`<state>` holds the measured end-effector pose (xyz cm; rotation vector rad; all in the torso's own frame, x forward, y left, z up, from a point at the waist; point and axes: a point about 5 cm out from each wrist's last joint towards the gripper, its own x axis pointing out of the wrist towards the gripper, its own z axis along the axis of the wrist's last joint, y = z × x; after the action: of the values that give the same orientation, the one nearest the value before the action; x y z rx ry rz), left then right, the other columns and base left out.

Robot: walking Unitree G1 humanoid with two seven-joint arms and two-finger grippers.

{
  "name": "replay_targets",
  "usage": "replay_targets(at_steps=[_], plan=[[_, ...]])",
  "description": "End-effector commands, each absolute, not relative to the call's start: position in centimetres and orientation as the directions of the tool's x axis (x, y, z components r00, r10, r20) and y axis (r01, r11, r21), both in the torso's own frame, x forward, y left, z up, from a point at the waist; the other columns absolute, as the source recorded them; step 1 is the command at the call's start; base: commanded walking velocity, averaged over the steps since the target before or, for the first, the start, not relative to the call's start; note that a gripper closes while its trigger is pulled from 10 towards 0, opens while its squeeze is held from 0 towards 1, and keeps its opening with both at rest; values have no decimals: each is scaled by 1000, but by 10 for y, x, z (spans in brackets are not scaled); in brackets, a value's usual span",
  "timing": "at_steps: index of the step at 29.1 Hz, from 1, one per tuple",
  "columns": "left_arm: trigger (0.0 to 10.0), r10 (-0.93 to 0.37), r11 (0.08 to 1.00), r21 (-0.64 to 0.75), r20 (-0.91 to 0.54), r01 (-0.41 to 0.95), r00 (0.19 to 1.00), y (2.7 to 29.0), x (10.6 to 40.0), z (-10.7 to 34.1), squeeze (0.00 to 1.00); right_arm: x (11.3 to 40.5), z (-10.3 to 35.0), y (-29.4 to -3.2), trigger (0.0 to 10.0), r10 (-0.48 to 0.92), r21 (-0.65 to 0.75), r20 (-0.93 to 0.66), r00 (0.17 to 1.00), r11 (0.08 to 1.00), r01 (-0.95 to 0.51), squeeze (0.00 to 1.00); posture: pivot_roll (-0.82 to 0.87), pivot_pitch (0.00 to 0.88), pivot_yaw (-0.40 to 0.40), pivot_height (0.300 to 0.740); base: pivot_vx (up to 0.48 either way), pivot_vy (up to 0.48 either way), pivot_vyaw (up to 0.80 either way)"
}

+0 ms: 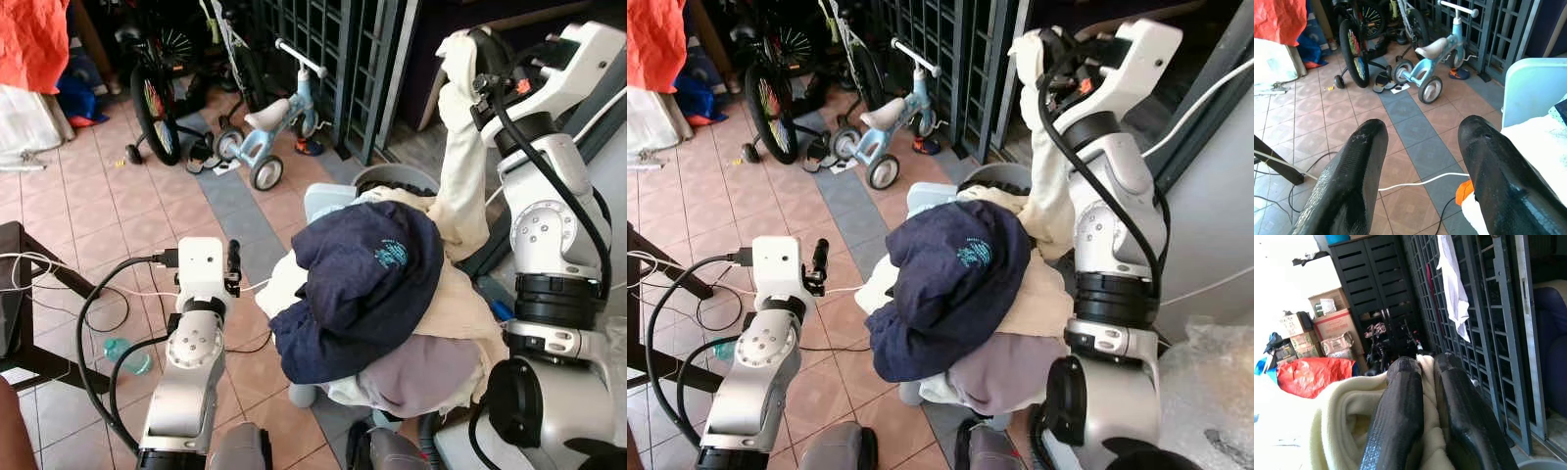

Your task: Clothes washing

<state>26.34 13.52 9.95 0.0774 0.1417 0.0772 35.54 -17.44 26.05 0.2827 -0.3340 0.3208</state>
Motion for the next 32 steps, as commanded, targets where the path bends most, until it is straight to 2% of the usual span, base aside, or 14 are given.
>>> replay_targets(at_steps=[1, 9, 14, 18, 20, 21, 24, 25, 27, 28, 32], plan=[[10000, 98, 992, 91, -149, -85, 984, 137, 261, 96, 0, 351, 271, -173, 0, 260, 179, 404, 877, 918, -354, 0, 24, 50, 22, 740, -360, 0, 0], [10000, 90, 993, 95, -150, -77, 985, 137, 262, 96, 0, 346, 258, -167, 0, 298, 100, 369, 880, 929, -356, 0, 16, 52, 25, 740, -330, 0, 0], [10000, 89, 993, 95, -143, -76, 986, 136, 264, 97, 0, 346, 258, -167, 0, 298, 81, 368, 881, 933, -349, 0, 16, 49, 25, 740, 0, 0, 0], [10000, 88, 993, 92, -138, -75, 987, 136, 264, 97, 0, 346, 264, -172, 0, 254, 8, 394, 883, 960, -279, 0, 12, 45, 24, 740, 0, 0, 0], [10000, 87, 993, 91, -138, -74, 987, 135, 264, 97, 0, 352, 281, -196, 0, 118, -67, 440, 890, 993, -98, 0, 7, 44, 25, 740, 0, 0, 0], [10000, 87, 993, 91, -138, -74, 987, 135, 264, 97, 0, 352, 281, -196, 0, 118, -67, 440, 890, 993, -98, 0, 7, 44, 25, 740, 0, 0, 0], [10000, 81, 994, 85, -135, -70, 988, 132, 266, 97, 0, 355, 316, -256, 0, -153, -73, 517, 842, 972, 221, 0, -2, 44, 21, 740, 0, 0, 0], [10000, 81, 994, 82, -134, -70, 988, 132, 266, 97, 0, 349, 333, -286, 0, -276, -56, 546, 791, 930, 363, 0, -3, 45, 19, 740, 0, 0, 0], [10000, 81, 994, 81, -134, -70, 988, 131, 266, 97, 0, 347, 337, -295, 0, -308, -51, 553, 774, 915, 401, 0, -3, 45, 19, 740, 0, 0, 0], [10000, 82, 994, 79, -134, -72, 988, 132, 266, 97, 0, 342, 344, -309, 0, -357, -39, 565, 744, 889, 457, 0, -3, 46, 17, 740, 0, 0, 0], [10000, 86, 994, 78, -133, -76, 987, 133, 265, 96, 0, 338, 350, -317, 0, -371, -30, 585, 721, 879, 476, 0, -2, 48, 17, 740, 0, 0, 0]])
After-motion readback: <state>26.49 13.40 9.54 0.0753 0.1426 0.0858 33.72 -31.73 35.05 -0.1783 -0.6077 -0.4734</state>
